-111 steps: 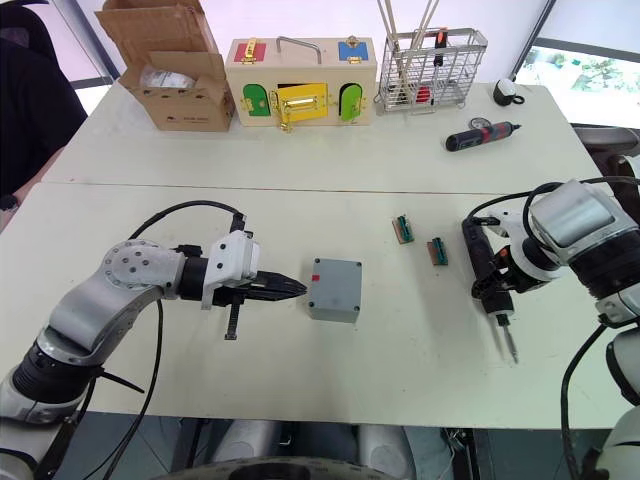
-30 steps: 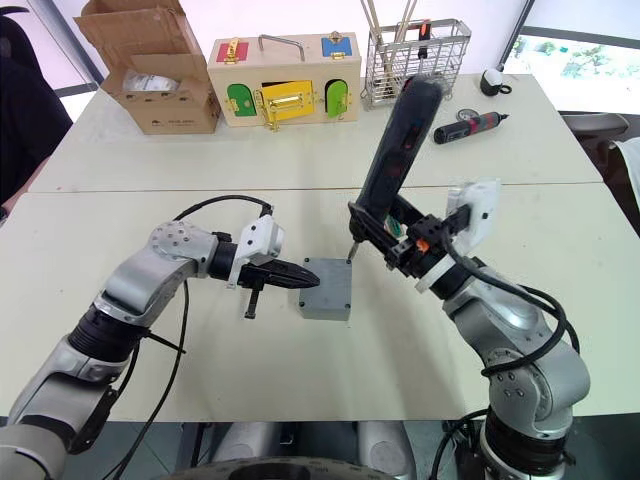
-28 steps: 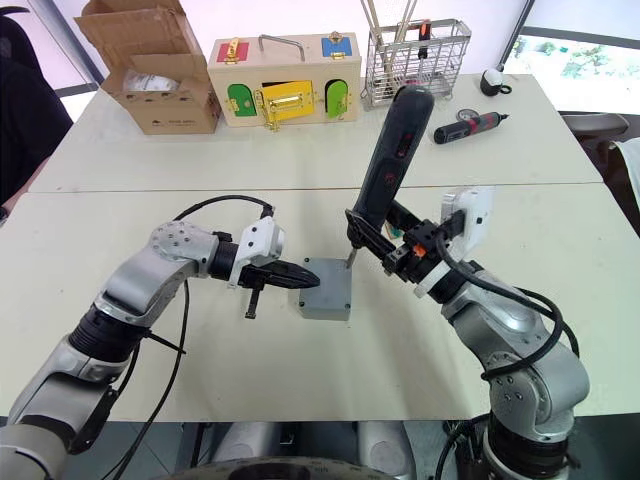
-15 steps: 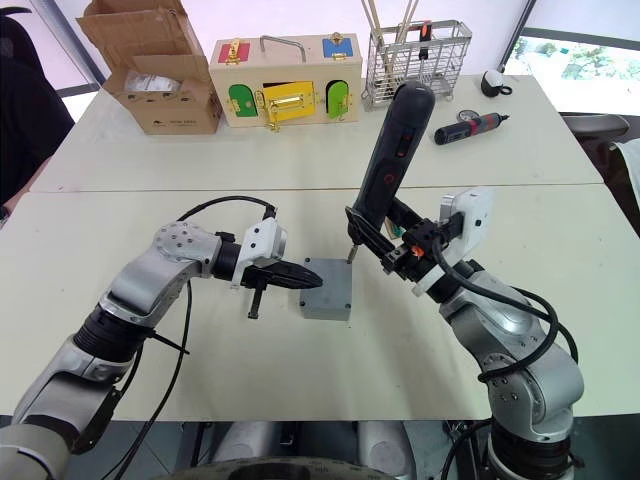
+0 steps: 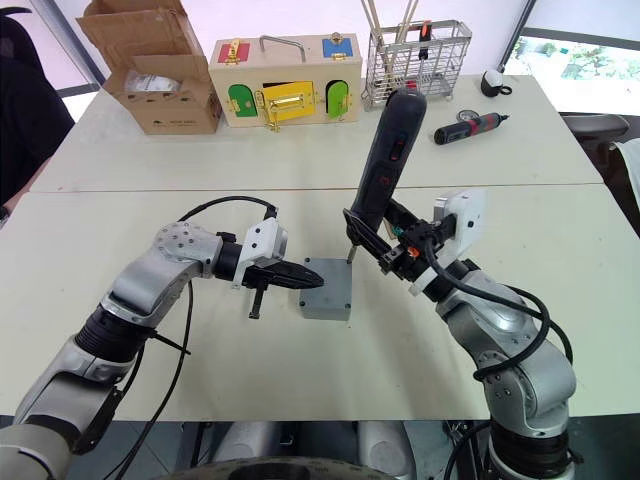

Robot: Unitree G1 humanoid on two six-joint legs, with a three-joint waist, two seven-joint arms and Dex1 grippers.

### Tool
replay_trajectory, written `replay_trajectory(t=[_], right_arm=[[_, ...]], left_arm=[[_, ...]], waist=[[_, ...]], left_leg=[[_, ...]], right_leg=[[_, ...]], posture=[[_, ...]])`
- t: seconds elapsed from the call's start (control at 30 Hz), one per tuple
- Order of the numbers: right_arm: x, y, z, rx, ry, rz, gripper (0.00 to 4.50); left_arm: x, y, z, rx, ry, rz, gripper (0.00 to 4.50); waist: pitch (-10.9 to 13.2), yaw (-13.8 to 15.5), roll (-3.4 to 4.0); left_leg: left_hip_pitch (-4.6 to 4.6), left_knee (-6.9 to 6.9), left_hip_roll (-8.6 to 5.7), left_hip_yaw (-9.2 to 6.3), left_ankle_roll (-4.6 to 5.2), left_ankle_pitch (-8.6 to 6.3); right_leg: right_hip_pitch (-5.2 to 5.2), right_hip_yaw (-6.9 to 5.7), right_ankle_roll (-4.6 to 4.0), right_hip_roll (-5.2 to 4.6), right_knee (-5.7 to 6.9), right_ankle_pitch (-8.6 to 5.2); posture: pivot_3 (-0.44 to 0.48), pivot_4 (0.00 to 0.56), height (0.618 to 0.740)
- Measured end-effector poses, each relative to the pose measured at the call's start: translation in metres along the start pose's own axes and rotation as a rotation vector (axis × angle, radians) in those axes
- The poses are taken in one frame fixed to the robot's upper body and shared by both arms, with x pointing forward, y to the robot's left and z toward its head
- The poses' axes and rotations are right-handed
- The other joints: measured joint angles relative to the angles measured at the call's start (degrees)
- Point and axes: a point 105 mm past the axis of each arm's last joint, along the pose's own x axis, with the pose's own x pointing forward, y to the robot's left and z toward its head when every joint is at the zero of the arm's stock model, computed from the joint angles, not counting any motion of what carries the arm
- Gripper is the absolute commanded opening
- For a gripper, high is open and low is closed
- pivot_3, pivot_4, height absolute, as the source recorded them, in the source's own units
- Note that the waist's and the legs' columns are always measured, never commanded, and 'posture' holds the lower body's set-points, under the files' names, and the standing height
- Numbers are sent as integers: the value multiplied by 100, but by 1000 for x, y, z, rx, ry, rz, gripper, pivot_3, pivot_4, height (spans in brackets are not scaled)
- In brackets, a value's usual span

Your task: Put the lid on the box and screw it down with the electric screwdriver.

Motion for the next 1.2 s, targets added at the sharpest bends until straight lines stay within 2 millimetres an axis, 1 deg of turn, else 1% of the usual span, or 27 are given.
replay_trajectory(t=[0.17,0.47,0.53,0.67,0.73,0.77,0.87,1.0,1.2], right_arm=[[0,-1,-3,-12,3,-8,1865],[-1,4,-6,-81,12,27,1865],[-1,7,-8,-95,24,40,1865],[0,9,-12,-110,53,53,1865],[1,9,-15,-120,73,57,1865],[1,10,-16,-127,83,59,1865],[3,11,-20,-156,109,66,1865],[4,12,-22,-168,121,62,1865],[5,13,-26,-173,134,55,1865]], left_arm=[[0,0,0,0,0,1,0],[0,0,-1,4,8,2,0],[1,0,-1,17,14,2,0],[3,-1,-3,50,29,-1,0],[4,-1,-4,63,40,-1,0],[4,-1,-5,65,42,0,0],[6,-2,-7,67,46,2,0],[8,-2,-9,52,54,3,0],[9,-3,-12,33,62,3,0]], waist=[[0,0,0],[-4,-1,-5],[-9,-1,-10],[-23,2,-23],[-27,5,-24],[-42,4,-23],[-94,12,-23],[-132,16,-41],[-176,15,-48]], left_leg=[[0,0,0,0,0,0],[9,0,0,0,3,-2],[16,0,1,-1,17,-10],[48,-3,1,-4,24,-14],[96,-21,7,-8,32,-18],[101,-27,13,-9,33,-19],[101,-27,13,-16,35,-20],[103,-27,13,-29,35,-21],[135,-39,13,-36,40,-24]], right_leg=[[0,0,0,0,0,0],[9,0,0,0,0,0],[17,-1,0,1,-1,0],[55,-2,-1,1,-11,-1],[114,-4,-1,1,-54,-2],[125,-6,-1,6,-71,-2],[132,-8,-1,6,-78,-2],[144,-12,-1,6,-87,-2],[177,-14,-2,6,-100,-3]], posture=[[0,150,740],[0,150,740],[0,150,740],[0,150,740],[0,150,740],[0,150,740],[0,150,740],[0,150,740],[0,150,740]])
